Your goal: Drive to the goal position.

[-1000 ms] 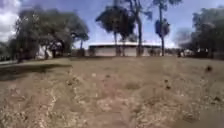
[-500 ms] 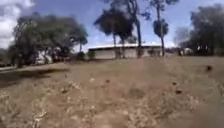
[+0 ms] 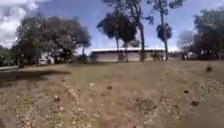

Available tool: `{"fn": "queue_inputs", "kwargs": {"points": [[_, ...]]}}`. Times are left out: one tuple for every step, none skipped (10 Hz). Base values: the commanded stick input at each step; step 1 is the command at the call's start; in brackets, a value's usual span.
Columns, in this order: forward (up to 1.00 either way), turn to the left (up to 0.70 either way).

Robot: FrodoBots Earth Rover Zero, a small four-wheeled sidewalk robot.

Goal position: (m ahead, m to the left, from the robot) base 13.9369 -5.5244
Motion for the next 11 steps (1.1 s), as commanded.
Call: {"fn": "queue_inputs", "kwargs": {"points": [[0.7,0.0],[0.7,0.0],[0.7,0.0],[0.7,0.0],[0.7,0.0],[0.7,0.0],[0.7,0.0],[0.7,0.0],[0.7,0.0],[0.7,0.0],[0.7,0.0]]}}
